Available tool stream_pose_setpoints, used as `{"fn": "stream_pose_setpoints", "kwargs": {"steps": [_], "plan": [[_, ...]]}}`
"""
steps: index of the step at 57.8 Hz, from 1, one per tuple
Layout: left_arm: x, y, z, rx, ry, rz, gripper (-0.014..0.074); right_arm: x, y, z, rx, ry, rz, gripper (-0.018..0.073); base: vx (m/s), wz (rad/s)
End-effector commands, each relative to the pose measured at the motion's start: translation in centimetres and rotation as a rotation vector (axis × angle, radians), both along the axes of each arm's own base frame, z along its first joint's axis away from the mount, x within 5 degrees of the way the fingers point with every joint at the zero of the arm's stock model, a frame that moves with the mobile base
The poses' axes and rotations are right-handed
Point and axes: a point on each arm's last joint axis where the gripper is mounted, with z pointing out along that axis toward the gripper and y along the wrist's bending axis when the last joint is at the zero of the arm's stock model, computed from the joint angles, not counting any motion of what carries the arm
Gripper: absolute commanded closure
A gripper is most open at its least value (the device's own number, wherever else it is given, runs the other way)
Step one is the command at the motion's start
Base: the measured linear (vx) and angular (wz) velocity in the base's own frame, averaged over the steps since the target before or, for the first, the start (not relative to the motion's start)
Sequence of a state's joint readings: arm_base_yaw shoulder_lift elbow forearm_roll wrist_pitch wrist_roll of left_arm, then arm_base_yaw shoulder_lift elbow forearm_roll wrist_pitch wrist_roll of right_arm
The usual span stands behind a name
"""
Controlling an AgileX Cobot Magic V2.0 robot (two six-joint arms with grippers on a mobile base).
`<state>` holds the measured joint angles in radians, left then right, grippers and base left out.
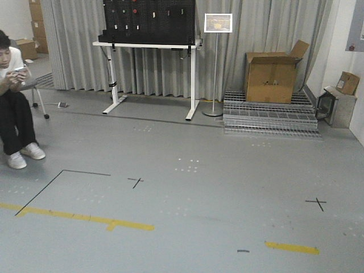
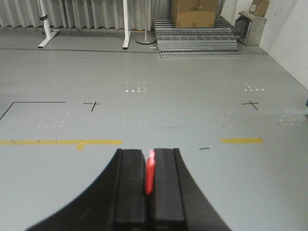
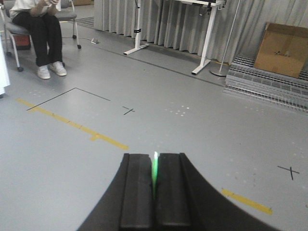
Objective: Sort red and green spoons into left cabinet
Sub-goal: 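Drive the base across the room to the white cabinet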
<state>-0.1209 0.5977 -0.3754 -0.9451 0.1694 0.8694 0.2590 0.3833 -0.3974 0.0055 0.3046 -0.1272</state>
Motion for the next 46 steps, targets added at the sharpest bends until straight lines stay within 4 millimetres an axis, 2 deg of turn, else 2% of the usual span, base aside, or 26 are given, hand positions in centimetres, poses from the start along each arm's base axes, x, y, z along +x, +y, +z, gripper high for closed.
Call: {"fn": "stream_pose_setpoints", "kwargs": {"steps": [1,46], "plan": [[0.19,0.18,1.20,-0.022,-0.050,0.030,0.0596,0.09,-0.02,1.84,0.021,-0.110,-0.004,0.0557,0.71,-0.07],[0.20,0.19,1.21,-0.022,-0.052,0.031,0.0596,0.09,-0.02,1.84,0.021,-0.110,-0.004,0.0557,0.69,-0.12]]}}
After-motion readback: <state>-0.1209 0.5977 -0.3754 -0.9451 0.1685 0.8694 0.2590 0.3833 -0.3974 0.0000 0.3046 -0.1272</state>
